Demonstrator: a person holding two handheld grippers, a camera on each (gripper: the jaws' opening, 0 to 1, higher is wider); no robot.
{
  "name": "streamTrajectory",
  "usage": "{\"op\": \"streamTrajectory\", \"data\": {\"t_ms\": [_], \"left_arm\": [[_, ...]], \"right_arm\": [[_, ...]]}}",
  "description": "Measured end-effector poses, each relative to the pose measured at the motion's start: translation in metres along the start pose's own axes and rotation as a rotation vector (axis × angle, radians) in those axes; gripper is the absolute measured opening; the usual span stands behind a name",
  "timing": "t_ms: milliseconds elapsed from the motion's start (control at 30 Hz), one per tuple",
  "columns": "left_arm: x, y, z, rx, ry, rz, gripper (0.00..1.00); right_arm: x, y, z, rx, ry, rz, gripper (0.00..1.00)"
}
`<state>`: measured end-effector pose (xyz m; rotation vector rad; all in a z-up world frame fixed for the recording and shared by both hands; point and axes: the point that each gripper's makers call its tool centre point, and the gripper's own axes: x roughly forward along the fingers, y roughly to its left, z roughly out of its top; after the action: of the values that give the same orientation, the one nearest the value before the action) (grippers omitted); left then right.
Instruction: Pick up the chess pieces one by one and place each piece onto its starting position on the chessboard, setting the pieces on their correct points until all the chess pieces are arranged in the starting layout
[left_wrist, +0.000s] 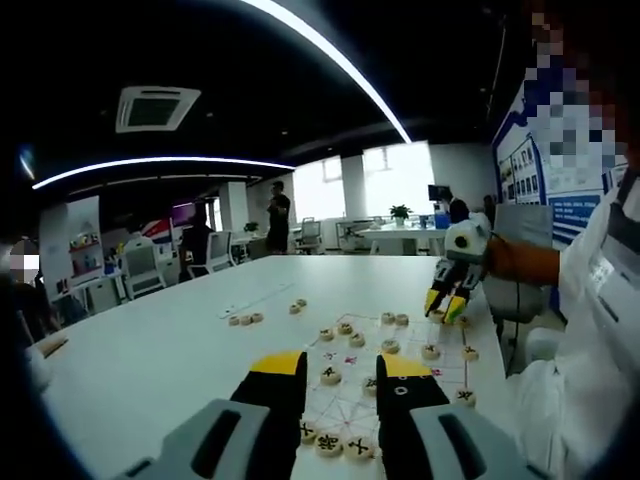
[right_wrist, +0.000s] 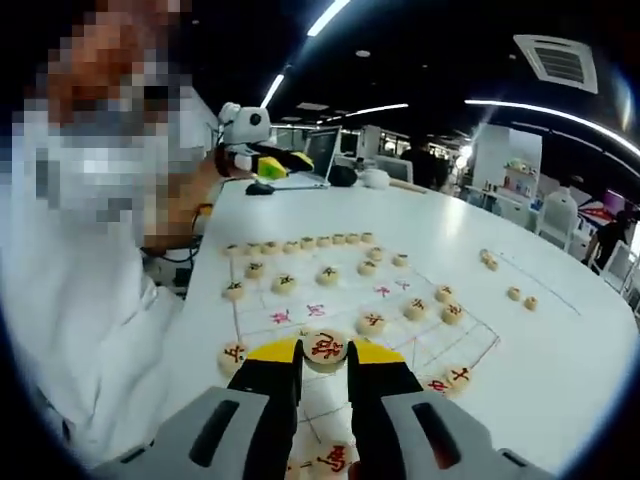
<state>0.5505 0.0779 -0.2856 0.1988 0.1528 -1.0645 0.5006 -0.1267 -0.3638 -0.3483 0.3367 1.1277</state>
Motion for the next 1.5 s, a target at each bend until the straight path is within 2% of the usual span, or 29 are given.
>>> {"op": "streamTrajectory", "data": {"t_ms": [167, 333, 600, 1000, 1067, 1133, 1333, 1500], "left_arm": [[-0.001, -0.001, 0.001, 0.001, -0.004, -0.003, 0.3], [-0.002, -0.001, 0.002, 0.002, -0.007, 0.0, 0.3], [0.0, -0.002, 0.002, 0.004, -0.006, -0.004, 0.3], [0.0, -0.003, 0.001, 0.005, -0.006, -0.003, 0.3], [0.0, -0.003, 0.001, 0.004, -0.006, -0.004, 0.3], [0.0, -0.003, 0.001, 0.004, -0.005, -0.004, 0.3], [0.0, -0.003, 0.001, 0.005, -0.006, -0.003, 0.29], [0.0, -0.003, 0.001, 0.006, -0.006, -0.003, 0.29]], "right_arm": [[0.003, 0.007, -0.002, -0.007, 0.013, 0.025, 0.19], [0.004, 0.012, -0.015, -0.01, 0.065, 0.048, 0.19], [0.01, 0.025, -0.025, -0.001, 0.101, 0.098, 0.19], [0.012, 0.022, -0.029, 0.035, 0.106, 0.088, 0.2], [0.012, 0.021, -0.03, 0.04, 0.109, 0.084, 0.24], [0.012, 0.02, -0.029, 0.045, 0.1, 0.084, 0.3], [0.007, 0.012, -0.016, 0.047, 0.045, 0.056, 0.34], [-0.002, -0.019, 0.004, 0.122, -0.071, -0.055, 0.36]]}}
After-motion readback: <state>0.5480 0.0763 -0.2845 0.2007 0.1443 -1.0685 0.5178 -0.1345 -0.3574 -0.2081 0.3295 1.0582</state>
